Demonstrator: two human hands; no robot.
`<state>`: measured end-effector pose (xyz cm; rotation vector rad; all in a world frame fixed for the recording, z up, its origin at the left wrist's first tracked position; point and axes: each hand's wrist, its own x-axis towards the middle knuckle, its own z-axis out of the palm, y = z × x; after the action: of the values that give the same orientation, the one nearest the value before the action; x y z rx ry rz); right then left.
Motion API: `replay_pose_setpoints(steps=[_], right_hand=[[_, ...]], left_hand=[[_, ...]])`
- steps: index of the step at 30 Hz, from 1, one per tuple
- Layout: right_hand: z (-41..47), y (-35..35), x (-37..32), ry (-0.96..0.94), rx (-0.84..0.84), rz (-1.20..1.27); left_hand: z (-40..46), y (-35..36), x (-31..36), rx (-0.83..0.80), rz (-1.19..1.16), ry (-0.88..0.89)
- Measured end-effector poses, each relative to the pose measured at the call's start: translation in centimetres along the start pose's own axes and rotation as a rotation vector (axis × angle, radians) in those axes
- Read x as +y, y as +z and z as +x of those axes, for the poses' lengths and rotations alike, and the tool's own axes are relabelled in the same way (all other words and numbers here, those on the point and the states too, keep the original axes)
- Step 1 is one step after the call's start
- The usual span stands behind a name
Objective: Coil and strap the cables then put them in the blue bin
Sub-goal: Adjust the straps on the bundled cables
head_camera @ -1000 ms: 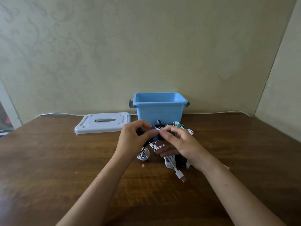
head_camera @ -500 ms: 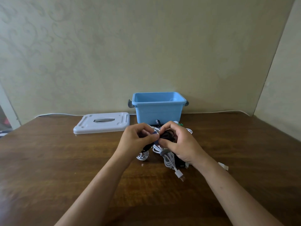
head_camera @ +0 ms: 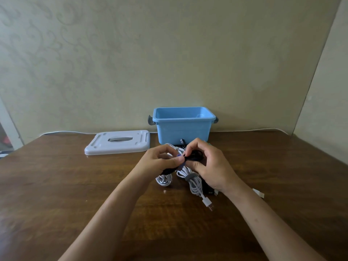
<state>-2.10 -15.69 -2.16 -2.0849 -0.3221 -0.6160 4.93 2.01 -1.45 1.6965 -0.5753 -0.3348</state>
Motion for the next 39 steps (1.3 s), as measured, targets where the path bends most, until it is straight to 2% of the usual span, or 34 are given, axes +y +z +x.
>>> replay_pose_setpoints(steps=[3,9,19,22,24,28,30,33,39], right_hand=[[0.0,-0.3,-0.2,-0.014,0.001,0.035],[-0.1,0.1,-0.3,-0.033,-0.058,0.031],[0.3,-0.9,-0.2,0.018,0.008,0.016],[0.3,-0.7,0.2,0.038,0.023,-0.015],[0.4,-0.5,0.5,0.098,0.049,0.064],[0.3,0.2,0.1,0.339,0.014,0.265],[0.2,0.9,0.3,0.396,0.001,0.246],[0.4,1.4,0.9,0.436,0.060,0.180],[0.7,0.6,1.6,0.486,0.104,0.311]], left_hand=[[-0.4,0.4,0.4,-0.055,-0.011,-0.029],[-0.4,0.3,0.2,-0.057,-0.025,-0.080],[-0.2,0.5,0.1,-0.059,0.019,0.036],[-0.1,0.8,0.0,0.019,0.031,0.097],[-0.1,0.9,0.1,0.129,-0.039,0.132],[-0.1,1.4,0.1,0.288,-0.122,0.195],[-0.1,2.0,0.2,0.303,-0.134,0.197],[-0.2,2.9,-0.1,0.285,-0.050,0.192],[0.6,2.2,-1.3,0.222,0.276,0.276]])
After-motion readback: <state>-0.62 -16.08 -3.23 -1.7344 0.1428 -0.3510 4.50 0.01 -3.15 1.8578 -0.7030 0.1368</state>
